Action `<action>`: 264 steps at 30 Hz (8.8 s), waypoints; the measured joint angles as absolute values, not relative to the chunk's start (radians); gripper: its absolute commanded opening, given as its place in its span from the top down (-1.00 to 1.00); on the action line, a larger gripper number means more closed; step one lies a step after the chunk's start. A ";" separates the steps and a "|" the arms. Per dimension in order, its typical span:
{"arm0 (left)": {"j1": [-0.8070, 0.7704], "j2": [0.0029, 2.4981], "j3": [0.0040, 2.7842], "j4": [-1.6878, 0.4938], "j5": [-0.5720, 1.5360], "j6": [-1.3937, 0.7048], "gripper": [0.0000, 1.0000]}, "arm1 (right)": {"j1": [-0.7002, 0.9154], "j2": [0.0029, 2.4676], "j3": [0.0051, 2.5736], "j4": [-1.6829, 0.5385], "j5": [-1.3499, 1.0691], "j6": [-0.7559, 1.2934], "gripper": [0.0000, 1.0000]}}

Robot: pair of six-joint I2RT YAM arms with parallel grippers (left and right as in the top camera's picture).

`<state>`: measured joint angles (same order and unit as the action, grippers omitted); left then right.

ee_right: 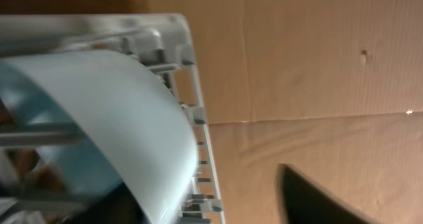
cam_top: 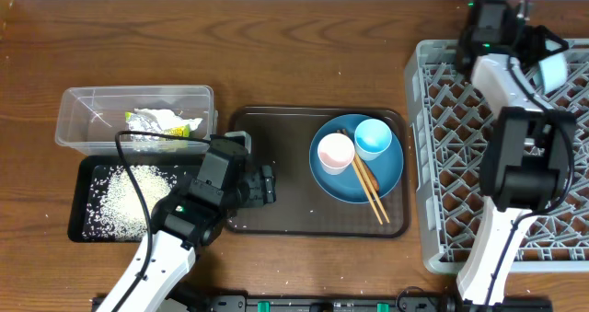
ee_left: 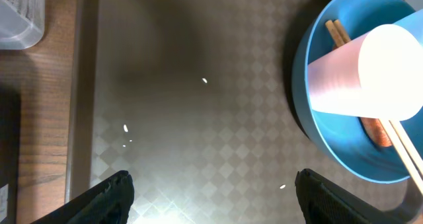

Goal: Sort waste into correct bins and load items into the dishwasher rack
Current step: 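Lower the light-blue plate into the grey rack and release it, then move the left gripper right over the pink cup on the blue plate, then lower the left gripper and grasp the rim of the pink cup, then lift the pink cup and hold it out toward the right gripper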

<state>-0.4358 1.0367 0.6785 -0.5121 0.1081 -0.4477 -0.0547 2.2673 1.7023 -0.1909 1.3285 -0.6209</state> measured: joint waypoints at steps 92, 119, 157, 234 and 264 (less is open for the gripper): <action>-0.461 1.163 0.679 -0.054 0.290 -0.448 -0.49 | -0.387 1.671 1.706 -1.186 -0.577 -0.036 -0.28; -0.562 1.319 0.906 -0.339 0.220 -0.414 -0.38 | -0.368 1.605 1.705 -1.253 -0.545 -0.036 -0.98; -0.685 1.592 0.959 -0.209 0.082 -0.393 -0.06 | -0.368 1.605 1.705 -1.253 -0.545 -0.036 -0.99; -0.641 1.409 0.959 -0.379 -0.005 -0.392 0.88 | -0.368 1.605 1.705 -1.253 -0.545 -0.036 -0.98; -0.255 1.453 0.959 -0.182 1.199 0.030 0.88 | -0.368 1.605 1.705 -1.253 -0.545 -0.036 -0.98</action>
